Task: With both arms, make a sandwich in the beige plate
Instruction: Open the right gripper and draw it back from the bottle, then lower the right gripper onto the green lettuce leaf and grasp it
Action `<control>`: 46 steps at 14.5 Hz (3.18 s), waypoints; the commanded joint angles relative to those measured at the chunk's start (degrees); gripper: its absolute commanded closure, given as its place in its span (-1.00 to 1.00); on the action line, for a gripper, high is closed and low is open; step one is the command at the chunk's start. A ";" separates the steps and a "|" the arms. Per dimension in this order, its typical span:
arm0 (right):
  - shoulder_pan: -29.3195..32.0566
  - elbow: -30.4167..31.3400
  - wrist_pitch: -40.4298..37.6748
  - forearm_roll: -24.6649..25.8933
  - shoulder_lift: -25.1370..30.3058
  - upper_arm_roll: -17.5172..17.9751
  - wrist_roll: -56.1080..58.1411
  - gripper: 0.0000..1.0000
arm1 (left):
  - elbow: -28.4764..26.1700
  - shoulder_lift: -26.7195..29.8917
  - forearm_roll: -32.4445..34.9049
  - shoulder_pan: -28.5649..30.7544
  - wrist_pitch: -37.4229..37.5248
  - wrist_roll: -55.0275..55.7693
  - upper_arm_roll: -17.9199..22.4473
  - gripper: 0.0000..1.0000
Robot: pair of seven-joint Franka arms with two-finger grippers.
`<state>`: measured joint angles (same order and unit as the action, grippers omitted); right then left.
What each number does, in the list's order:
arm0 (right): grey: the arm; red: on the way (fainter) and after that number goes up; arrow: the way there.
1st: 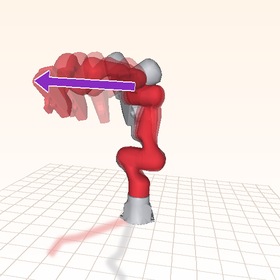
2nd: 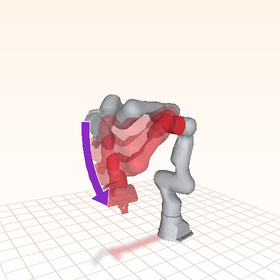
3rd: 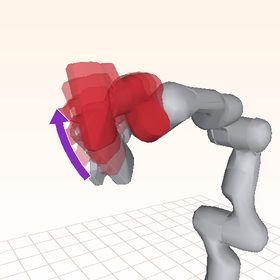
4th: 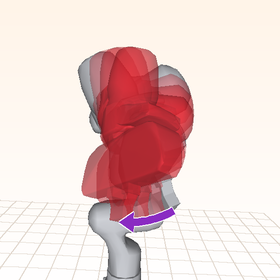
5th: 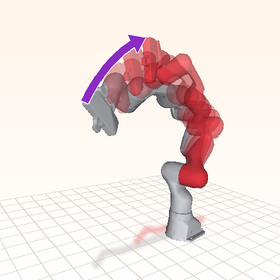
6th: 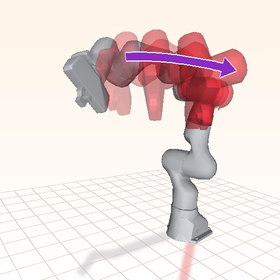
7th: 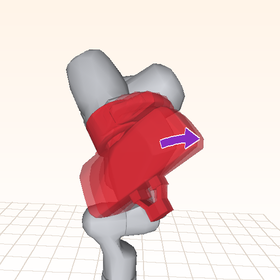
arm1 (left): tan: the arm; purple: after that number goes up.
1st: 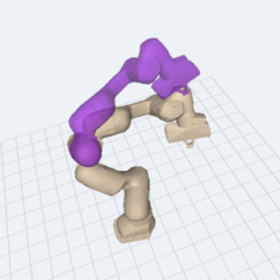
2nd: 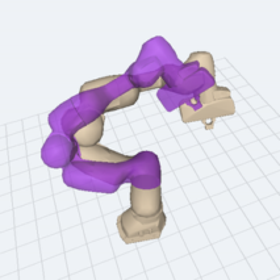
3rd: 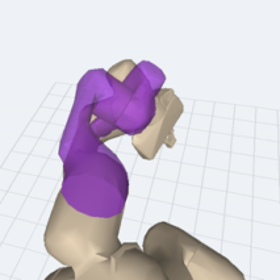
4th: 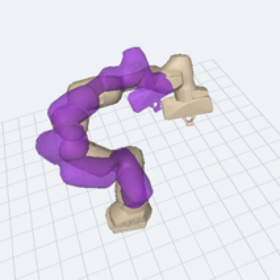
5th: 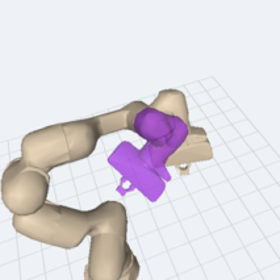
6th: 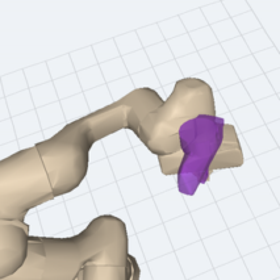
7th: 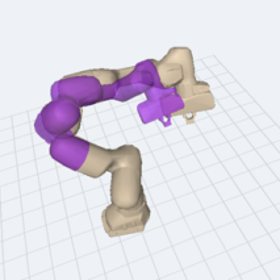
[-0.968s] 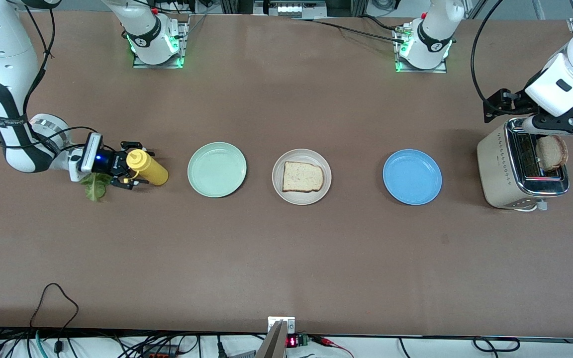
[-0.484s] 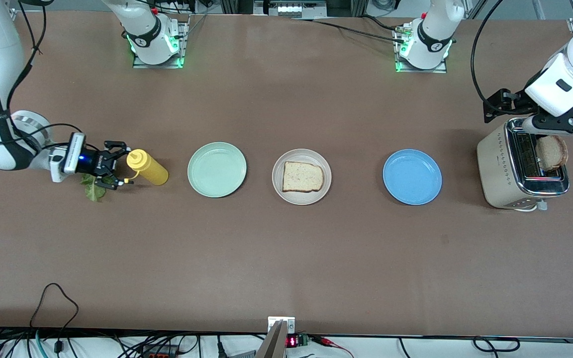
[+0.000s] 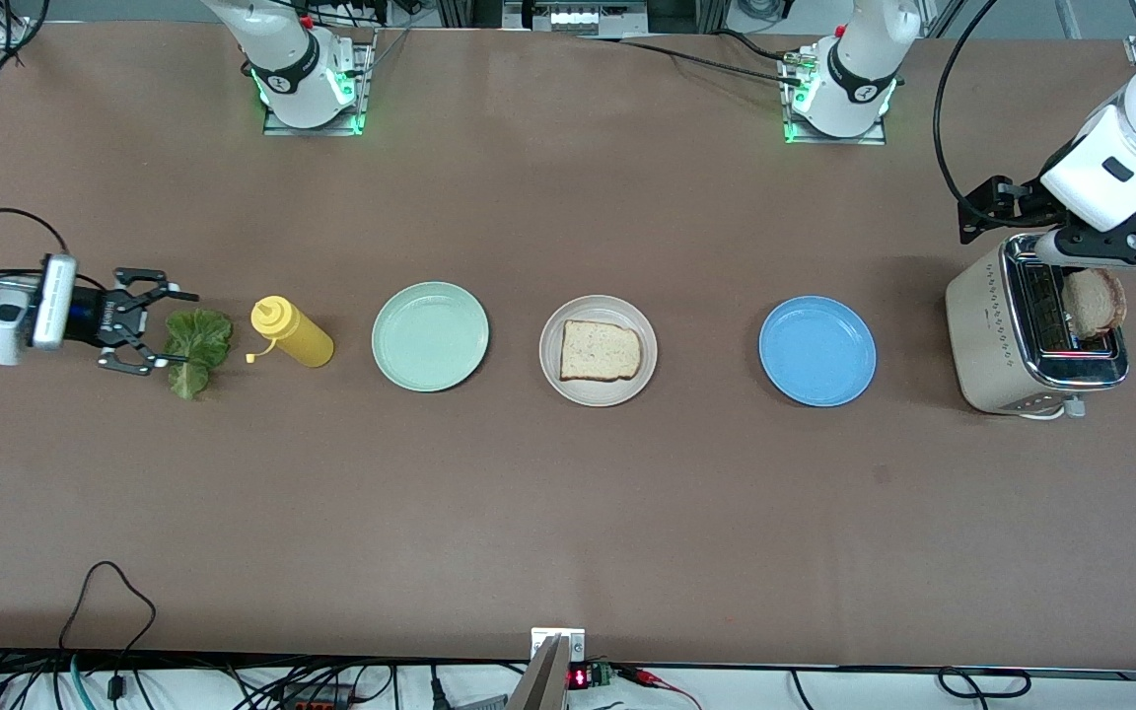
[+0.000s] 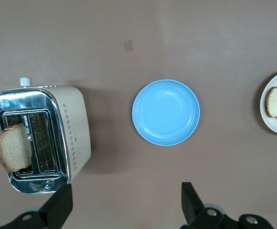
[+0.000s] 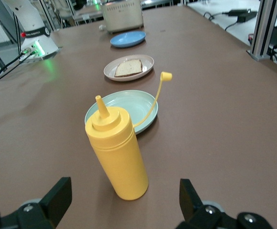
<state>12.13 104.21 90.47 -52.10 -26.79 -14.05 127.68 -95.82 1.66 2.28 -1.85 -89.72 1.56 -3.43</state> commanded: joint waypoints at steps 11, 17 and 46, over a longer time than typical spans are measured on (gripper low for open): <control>-7.21 -1.12 13.41 36.16 13.87 2.96 -60.12 -1.00 | -0.07 0.36 0.89 0.00 0.34 -0.51 -0.08 -1.00; -6.50 -0.50 21.66 49.19 7.91 7.54 -89.42 -1.00 | -0.07 0.36 0.89 0.00 0.25 -0.51 -0.08 -1.00; -6.77 7.76 49.64 50.69 -3.27 8.95 -103.78 1.00 | 0.63 -1.31 0.80 -0.53 -1.33 -0.42 -0.17 -1.00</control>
<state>5.08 111.54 142.37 -2.36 -32.05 -5.66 23.22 -95.89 0.60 2.28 -2.14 -90.53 1.56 -3.49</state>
